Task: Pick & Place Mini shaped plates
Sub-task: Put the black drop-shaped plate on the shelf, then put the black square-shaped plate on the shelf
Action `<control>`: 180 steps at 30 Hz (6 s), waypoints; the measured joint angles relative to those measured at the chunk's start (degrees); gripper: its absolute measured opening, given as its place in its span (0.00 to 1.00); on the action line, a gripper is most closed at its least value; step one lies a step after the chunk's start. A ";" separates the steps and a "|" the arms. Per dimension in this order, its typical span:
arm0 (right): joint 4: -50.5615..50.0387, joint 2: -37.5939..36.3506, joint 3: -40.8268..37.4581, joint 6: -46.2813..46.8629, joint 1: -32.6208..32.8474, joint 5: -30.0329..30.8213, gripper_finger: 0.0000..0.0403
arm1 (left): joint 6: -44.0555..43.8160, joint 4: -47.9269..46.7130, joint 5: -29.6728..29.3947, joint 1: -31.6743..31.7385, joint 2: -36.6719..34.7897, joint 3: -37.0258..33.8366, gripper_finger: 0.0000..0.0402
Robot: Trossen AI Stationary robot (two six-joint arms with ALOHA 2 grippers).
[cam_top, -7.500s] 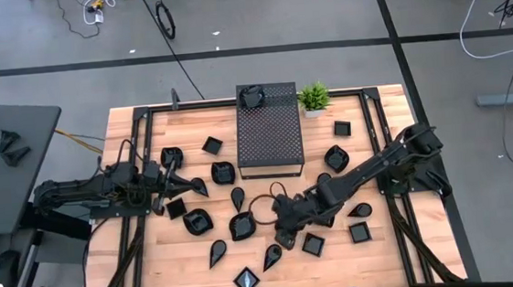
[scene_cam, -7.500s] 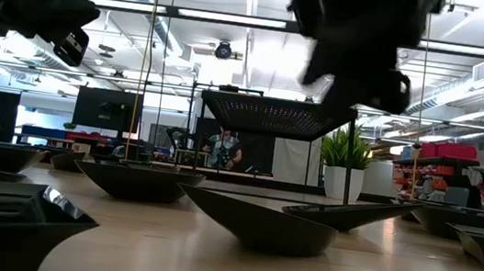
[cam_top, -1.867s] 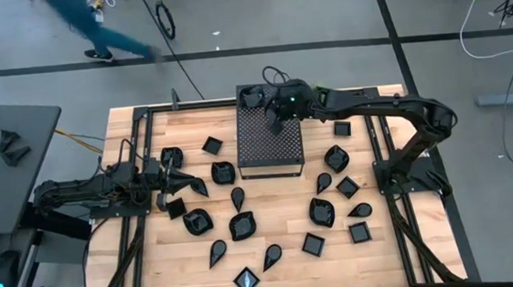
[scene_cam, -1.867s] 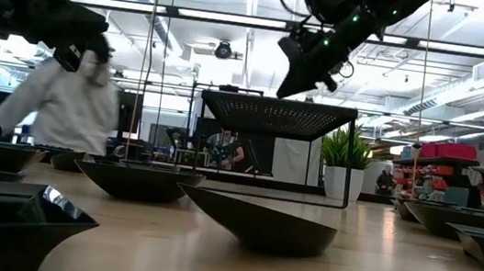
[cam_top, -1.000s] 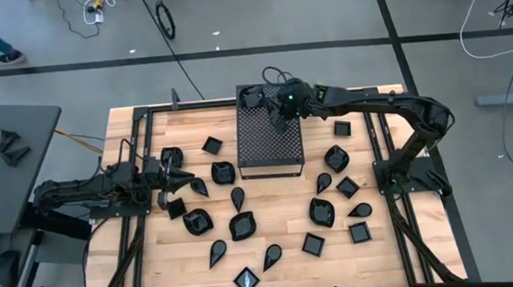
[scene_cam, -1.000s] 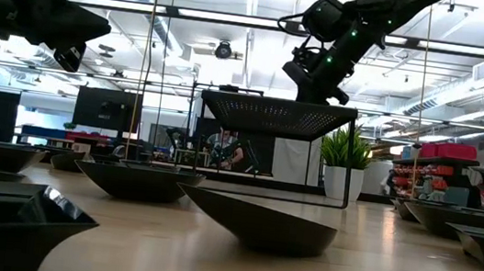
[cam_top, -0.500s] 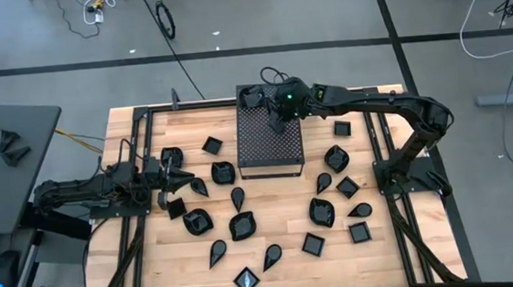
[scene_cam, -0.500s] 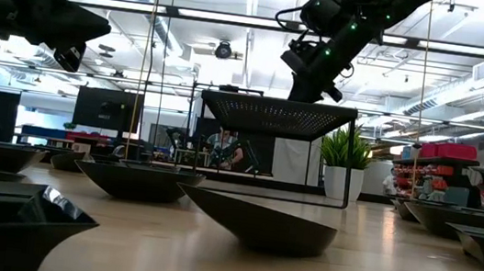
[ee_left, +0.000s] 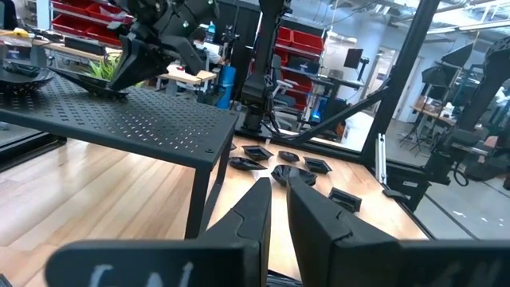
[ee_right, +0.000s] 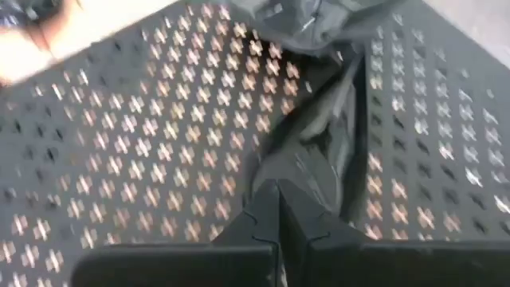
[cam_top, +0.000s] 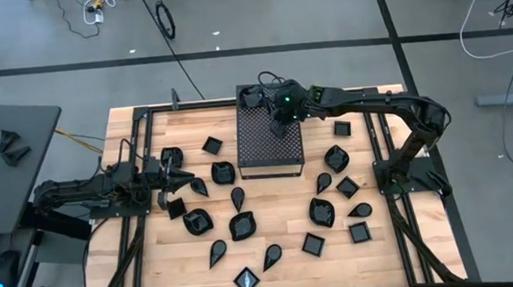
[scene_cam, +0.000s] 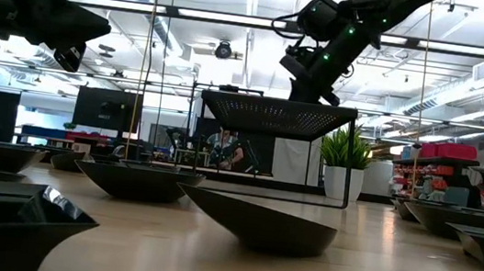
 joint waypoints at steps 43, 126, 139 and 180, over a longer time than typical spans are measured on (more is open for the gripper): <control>0.68 0.35 -0.07 10.94 -2.44 11.45 0.14 | -0.59 -0.05 0.22 0.00 -0.02 0.00 0.12; -18.05 -18.44 -38.36 67.56 44.36 2.50 0.02 | -3.13 8.92 -2.77 -18.23 -0.02 0.00 0.03; -32.33 -18.41 -12.01 62.73 48.63 1.88 0.01 | -3.14 8.87 -2.77 -18.23 0.00 0.00 0.03; -30.83 12.57 27.75 -23.60 17.91 15.06 0.03 | -3.56 5.13 -3.87 -18.23 0.00 0.00 0.03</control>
